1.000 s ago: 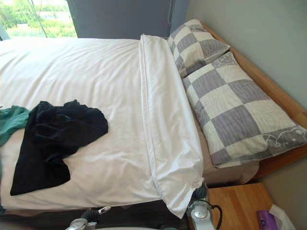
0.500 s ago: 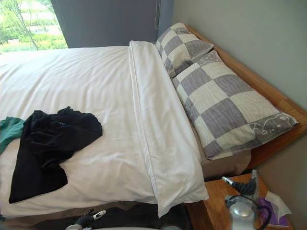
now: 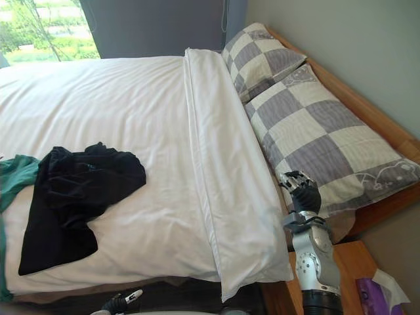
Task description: Tidy the bed and pick cloth on bed and put in laundry
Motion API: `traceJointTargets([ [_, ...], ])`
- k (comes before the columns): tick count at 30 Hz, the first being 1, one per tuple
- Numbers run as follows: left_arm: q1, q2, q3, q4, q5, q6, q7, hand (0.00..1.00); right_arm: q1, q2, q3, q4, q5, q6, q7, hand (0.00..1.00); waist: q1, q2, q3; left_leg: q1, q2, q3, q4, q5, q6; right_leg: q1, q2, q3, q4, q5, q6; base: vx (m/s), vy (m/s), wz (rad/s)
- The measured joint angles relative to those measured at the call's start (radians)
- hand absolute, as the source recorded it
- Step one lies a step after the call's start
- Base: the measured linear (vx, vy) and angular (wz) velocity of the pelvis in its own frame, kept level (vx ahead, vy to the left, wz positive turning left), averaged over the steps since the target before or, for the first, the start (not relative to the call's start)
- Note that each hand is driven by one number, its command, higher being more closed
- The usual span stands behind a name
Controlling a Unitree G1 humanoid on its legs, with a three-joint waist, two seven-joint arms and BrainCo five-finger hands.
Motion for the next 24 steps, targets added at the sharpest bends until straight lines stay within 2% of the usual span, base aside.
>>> traceJointTargets([
  [2, -0.03, -0.001, -0.033, -0.003, -0.008, 0.011, 0.007, 0.0, -0.084, 0.006, 0.0, 0.002, 0.086, -0.06, 0.003, 1.0, 0.001, 0.028, 0.042, -0.05, -0.004, -0.017, 0.0, 0.015, 0.006, -0.056, -0.008, -0.012, 0.03, 0.0, 0.0, -0.12, 0.031, 0.26],
  [4, -0.083, -0.002, -0.064, -0.034, -0.047, 0.026, 0.01, 0.0, -0.256, 0.006, -0.004, 0.012, 0.176, -0.146, 0.002, 1.0, 0.003, 0.062, 0.134, -0.125, -0.009, -0.026, 0.001, 0.036, 0.006, -0.146, -0.017, -0.017, 0.082, -0.002, -0.004, -0.16, 0.033, 0.19],
  [5, -0.094, -0.002, -0.065, -0.042, -0.054, 0.025, 0.009, 0.0, -0.294, 0.006, -0.007, 0.017, 0.192, -0.163, 0.001, 1.0, 0.002, 0.064, 0.156, -0.145, -0.01, -0.029, 0.001, 0.043, 0.005, -0.169, -0.019, -0.016, 0.095, -0.002, -0.004, -0.14, 0.027, 0.24],
  [7, -0.15, 0.0, -0.066, -0.046, -0.087, 0.017, 0.008, 0.0, -0.414, 0.003, -0.046, 0.044, 0.257, -0.205, 0.0, 1.0, 0.01, 0.055, 0.262, -0.213, -0.01, -0.039, 0.052, 0.051, 0.017, -0.242, -0.03, -0.015, 0.167, -0.01, -0.014, -0.11, 0.002, 0.24],
  [8, -0.158, -0.001, -0.069, -0.046, -0.092, 0.016, 0.008, 0.0, -0.433, 0.002, -0.056, 0.054, 0.273, -0.212, 0.0, 1.0, 0.015, 0.052, 0.28, -0.234, -0.01, -0.039, 0.079, 0.047, 0.022, -0.262, -0.036, -0.014, 0.191, -0.016, -0.014, -0.1, -0.031, 0.17],
  [11, -0.19, -0.011, -0.092, -0.038, -0.132, -0.015, 0.008, 0.0, -0.471, -0.022, -0.061, 0.116, 0.338, -0.238, 0.015, 1.0, 0.034, 0.061, 0.297, -0.341, -0.019, -0.034, 0.176, 0.016, 0.036, -0.386, -0.061, 0.009, 0.31, -0.061, -0.008, -0.02, -0.042, 0.04],
  [14, -0.242, -0.035, -0.083, -0.049, -0.164, -0.053, 0.019, 0.0, -0.463, 0.024, -0.034, 0.068, 0.4, -0.273, 0.047, 1.0, 0.041, 0.065, 0.328, -0.463, -0.012, -0.011, 0.304, -0.037, 0.049, -0.524, -0.084, 0.04, 0.446, -0.11, -0.012, -0.01, -0.023, -0.02],
  [17, -0.288, -0.068, -0.057, -0.089, -0.196, -0.084, 0.044, 0.0, -0.425, 0.075, 0.013, -0.031, 0.436, -0.313, 0.109, 1.0, 0.046, 0.075, 0.373, -0.585, 0.03, -0.007, 0.459, -0.104, 0.053, -0.622, -0.079, 0.049, 0.53, -0.137, -0.027, -0.04, -0.029, -0.06],
  [19, -0.305, -0.073, -0.053, -0.103, -0.204, -0.098, 0.064, 0.0, -0.385, 0.116, 0.036, -0.045, 0.461, -0.335, 0.153, 1.0, 0.047, 0.074, 0.374, -0.66, 0.054, -0.004, 0.542, -0.135, 0.055, -0.692, -0.075, 0.055, 0.591, -0.158, -0.028, -0.04, -0.034, -0.01],
  [21, -0.313, -0.077, -0.052, -0.109, -0.206, -0.112, 0.075, 0.0, -0.354, 0.149, 0.04, -0.044, 0.485, -0.349, 0.183, 1.0, 0.047, 0.075, 0.38, -0.694, 0.069, 0.001, 0.593, -0.157, 0.055, -0.727, -0.07, 0.064, 0.632, -0.172, -0.033, -0.03, -0.034, -0.1],
  [24, -0.327, -0.09, -0.016, -0.114, -0.244, -0.149, 0.089, 0.0, -0.299, 0.2, 0.085, -0.042, 0.53, -0.382, 0.264, 1.0, 0.046, 0.074, 0.389, -0.747, 0.097, 0.026, 0.67, -0.204, 0.054, -0.794, -0.055, 0.099, 0.694, -0.196, -0.036, -0.05, -0.015, -0.23],
])
